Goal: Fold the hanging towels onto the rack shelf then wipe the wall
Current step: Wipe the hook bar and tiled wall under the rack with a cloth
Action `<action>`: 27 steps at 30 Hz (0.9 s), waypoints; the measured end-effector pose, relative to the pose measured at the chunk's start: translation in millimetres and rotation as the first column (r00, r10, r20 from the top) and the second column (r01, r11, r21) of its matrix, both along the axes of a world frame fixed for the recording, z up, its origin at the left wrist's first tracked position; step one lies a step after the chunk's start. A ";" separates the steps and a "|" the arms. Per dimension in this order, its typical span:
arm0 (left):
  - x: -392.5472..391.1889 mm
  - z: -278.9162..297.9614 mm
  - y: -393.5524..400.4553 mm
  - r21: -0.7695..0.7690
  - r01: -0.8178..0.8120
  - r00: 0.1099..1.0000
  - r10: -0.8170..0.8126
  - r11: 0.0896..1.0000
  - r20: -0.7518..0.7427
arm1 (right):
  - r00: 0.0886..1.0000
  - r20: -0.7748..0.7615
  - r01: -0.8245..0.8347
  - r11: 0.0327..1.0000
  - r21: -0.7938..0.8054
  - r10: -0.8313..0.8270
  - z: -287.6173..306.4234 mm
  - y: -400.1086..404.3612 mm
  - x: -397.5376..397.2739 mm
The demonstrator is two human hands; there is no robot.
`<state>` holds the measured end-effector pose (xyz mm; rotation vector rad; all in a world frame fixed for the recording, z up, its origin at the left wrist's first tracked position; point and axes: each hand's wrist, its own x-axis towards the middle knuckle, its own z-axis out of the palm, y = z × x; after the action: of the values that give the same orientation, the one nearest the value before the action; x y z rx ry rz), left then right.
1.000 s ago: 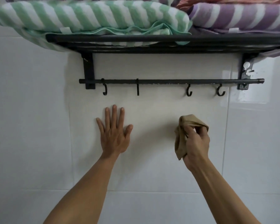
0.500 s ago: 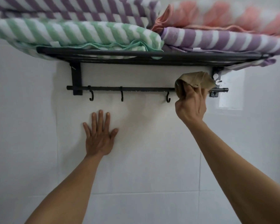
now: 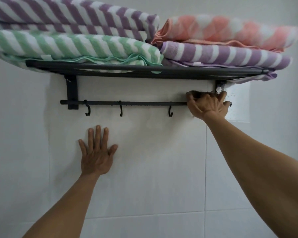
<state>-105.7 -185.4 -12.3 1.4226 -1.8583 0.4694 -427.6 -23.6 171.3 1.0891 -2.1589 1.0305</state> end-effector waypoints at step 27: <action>0.2 -10.8 -19.9 -0.189 0.031 0.999 -0.035 0.982 -0.018 | 0.953 -0.077 -0.296 0.954 -0.047 0.292 16.5 -27.2 78.8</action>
<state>-105.5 -205.3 -23.1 1.2642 -1.7673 0.5951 -348.8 -50.8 187.7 1.4283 -1.9370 1.1578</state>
